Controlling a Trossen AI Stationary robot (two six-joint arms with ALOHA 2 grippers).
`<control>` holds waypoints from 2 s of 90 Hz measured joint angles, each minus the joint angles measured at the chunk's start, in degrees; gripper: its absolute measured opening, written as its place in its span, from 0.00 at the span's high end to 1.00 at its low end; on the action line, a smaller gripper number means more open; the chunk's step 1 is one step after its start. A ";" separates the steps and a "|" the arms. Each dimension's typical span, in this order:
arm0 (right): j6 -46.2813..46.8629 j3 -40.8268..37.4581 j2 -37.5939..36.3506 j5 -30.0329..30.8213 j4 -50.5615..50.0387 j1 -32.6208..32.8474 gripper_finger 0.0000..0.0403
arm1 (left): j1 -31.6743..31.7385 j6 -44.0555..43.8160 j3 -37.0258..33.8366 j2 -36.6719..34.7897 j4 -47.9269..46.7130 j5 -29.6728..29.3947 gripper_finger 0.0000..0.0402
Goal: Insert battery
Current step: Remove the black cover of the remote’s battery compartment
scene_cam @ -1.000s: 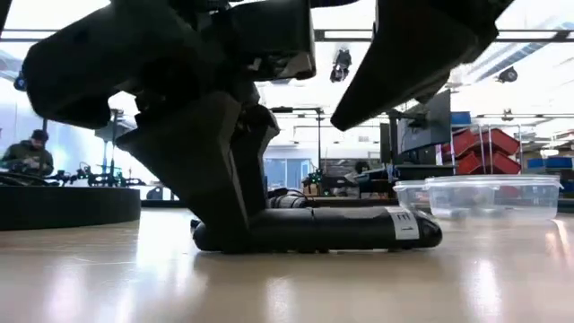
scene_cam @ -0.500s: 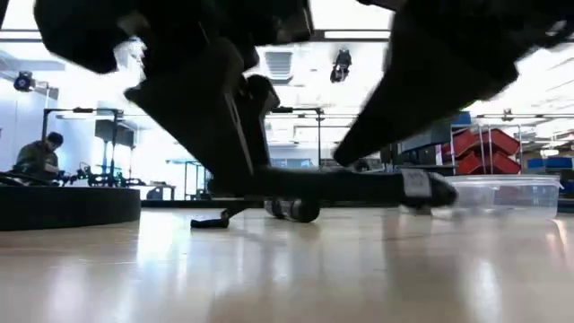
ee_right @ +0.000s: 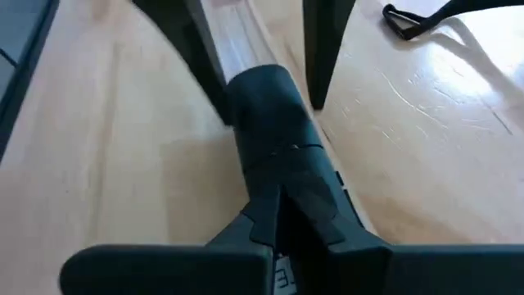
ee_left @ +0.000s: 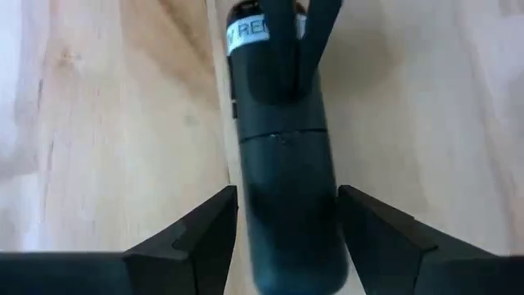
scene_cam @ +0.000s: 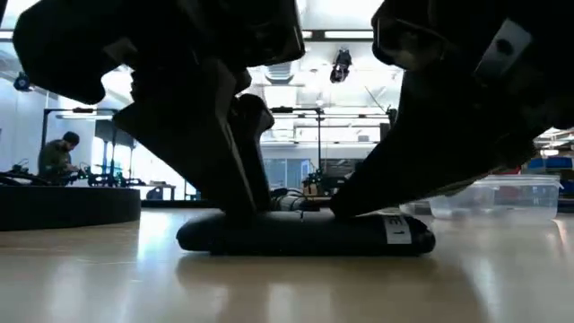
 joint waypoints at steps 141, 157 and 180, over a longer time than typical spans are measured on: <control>-1.69 -0.37 -2.36 -3.60 -2.61 -0.75 1.00 | -4.25 -2.73 -17.36 -7.13 20.83 -6.80 0.54; -1.46 -0.33 -2.38 -3.89 -3.02 -1.03 1.00 | -4.39 -2.07 -20.61 -6.22 23.50 -6.86 0.39; -1.06 -0.31 -2.43 -4.04 -3.19 -1.07 1.00 | -4.49 -1.20 -22.60 -4.98 28.92 -9.58 0.34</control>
